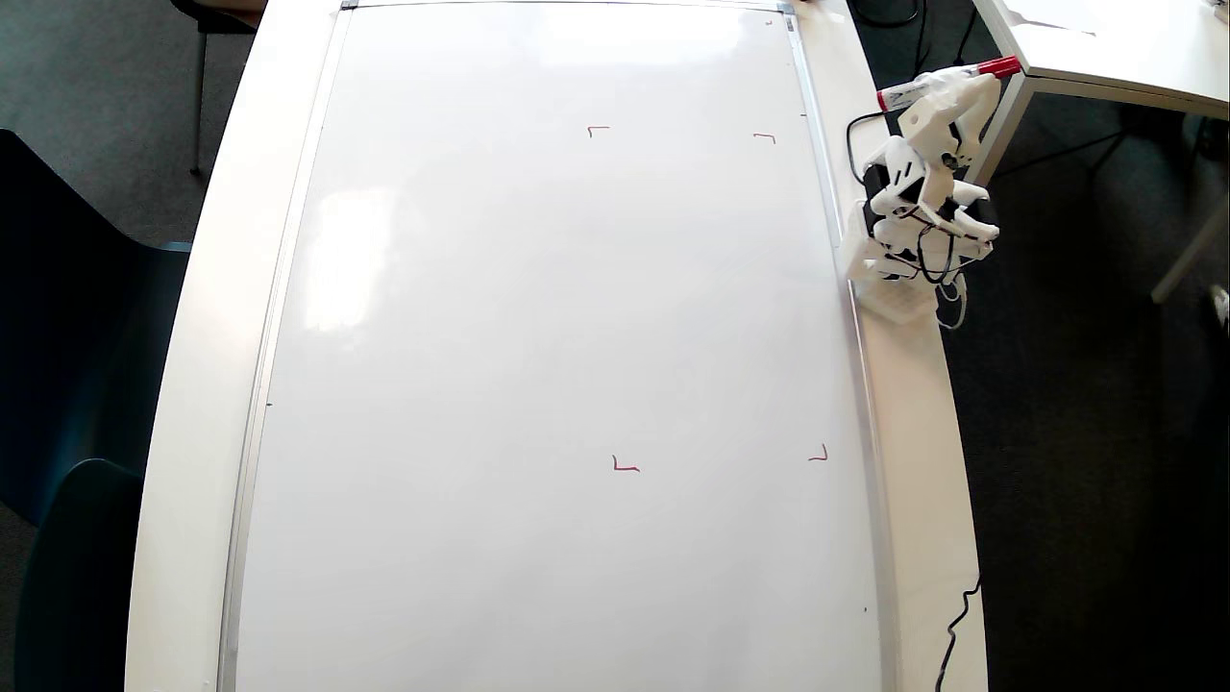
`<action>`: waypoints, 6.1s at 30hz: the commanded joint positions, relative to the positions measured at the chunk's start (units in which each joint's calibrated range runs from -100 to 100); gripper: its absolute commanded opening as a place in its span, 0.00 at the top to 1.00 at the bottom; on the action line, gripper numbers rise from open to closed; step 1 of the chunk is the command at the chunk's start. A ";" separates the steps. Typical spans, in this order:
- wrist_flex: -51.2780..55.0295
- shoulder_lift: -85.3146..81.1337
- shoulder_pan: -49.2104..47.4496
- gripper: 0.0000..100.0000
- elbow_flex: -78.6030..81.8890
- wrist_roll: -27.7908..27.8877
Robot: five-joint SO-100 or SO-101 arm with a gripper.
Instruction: Draw on a whiteboard a robot head using a pen attached to the gripper
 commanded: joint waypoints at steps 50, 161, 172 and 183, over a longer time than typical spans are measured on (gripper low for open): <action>-0.66 -0.01 -0.05 0.99 0.37 -0.21; -0.66 79.15 0.03 0.99 -61.36 -0.16; 2.99 96.26 -0.19 0.99 -76.43 -0.11; 37.91 96.42 -0.05 0.99 -84.33 -0.11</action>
